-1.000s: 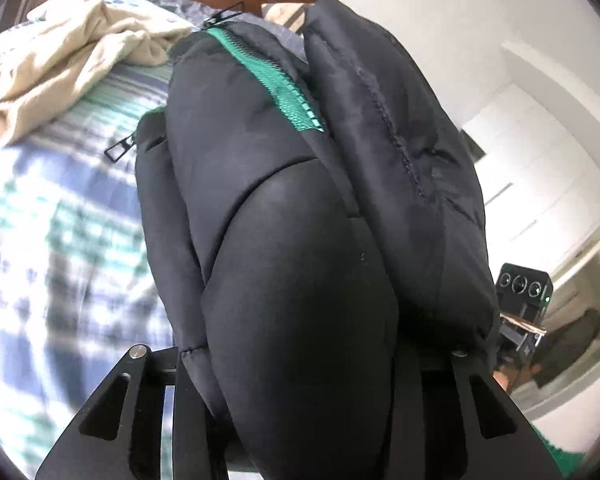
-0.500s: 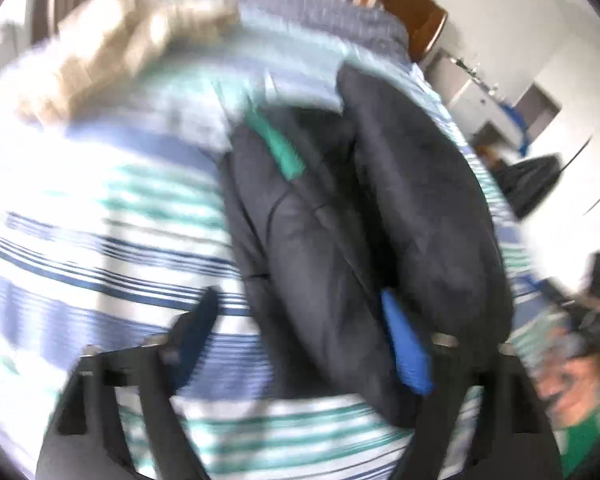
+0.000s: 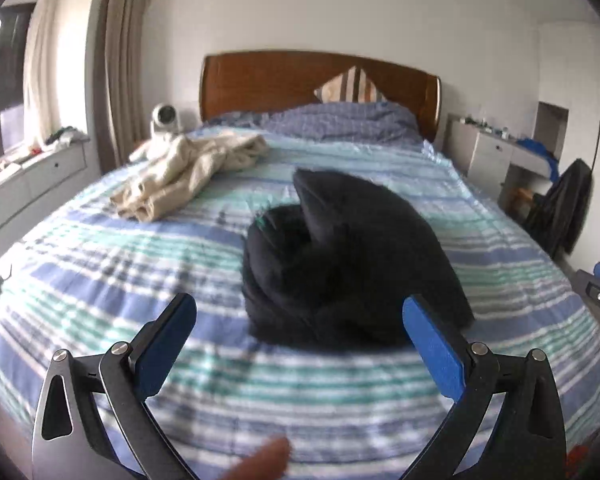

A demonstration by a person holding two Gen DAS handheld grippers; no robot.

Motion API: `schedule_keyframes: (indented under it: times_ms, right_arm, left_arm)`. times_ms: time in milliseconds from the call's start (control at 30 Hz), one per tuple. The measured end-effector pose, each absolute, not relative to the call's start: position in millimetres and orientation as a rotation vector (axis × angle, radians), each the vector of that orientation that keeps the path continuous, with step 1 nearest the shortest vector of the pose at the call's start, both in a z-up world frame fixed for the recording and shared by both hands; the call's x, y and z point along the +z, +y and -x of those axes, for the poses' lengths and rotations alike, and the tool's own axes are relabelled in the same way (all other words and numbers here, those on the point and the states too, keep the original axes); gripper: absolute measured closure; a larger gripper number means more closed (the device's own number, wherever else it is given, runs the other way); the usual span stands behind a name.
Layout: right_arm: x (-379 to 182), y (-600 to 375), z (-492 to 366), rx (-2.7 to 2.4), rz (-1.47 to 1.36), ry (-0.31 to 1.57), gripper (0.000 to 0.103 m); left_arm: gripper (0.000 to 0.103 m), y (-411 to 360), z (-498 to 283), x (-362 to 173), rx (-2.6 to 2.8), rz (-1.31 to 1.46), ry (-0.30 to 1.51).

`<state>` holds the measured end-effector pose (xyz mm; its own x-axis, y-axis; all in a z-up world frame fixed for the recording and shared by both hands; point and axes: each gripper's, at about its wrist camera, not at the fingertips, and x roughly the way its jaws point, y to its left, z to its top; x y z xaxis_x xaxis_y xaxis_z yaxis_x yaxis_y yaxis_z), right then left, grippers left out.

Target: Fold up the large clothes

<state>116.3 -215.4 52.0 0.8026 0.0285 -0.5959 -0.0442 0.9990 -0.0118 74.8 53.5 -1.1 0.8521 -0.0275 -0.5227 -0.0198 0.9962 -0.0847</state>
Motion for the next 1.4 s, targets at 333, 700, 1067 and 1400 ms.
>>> schedule_keyframes:
  times_ms: [333,700,1067,1400]
  right_arm:
    - [46,-203,-88,-0.027,0.098,0.650,0.000]
    - [36,-187,-79,0.032,0.109,0.682,0.000]
    - [43,-179,-70,0.010,0.102,0.717,0.000]
    - [39,-170,-68,-0.007,0.143,0.742,0.000]
  left_arm:
    - [0.000,28,-69,10,0.008,0.038,0.577]
    - [0.000,11,-57,11,0.060,-0.013,0.654]
    - [0.000,11,-59,8,0.027,-0.011,0.733]
    - [0.000,8,-55,14,0.050,-0.032,0.715]
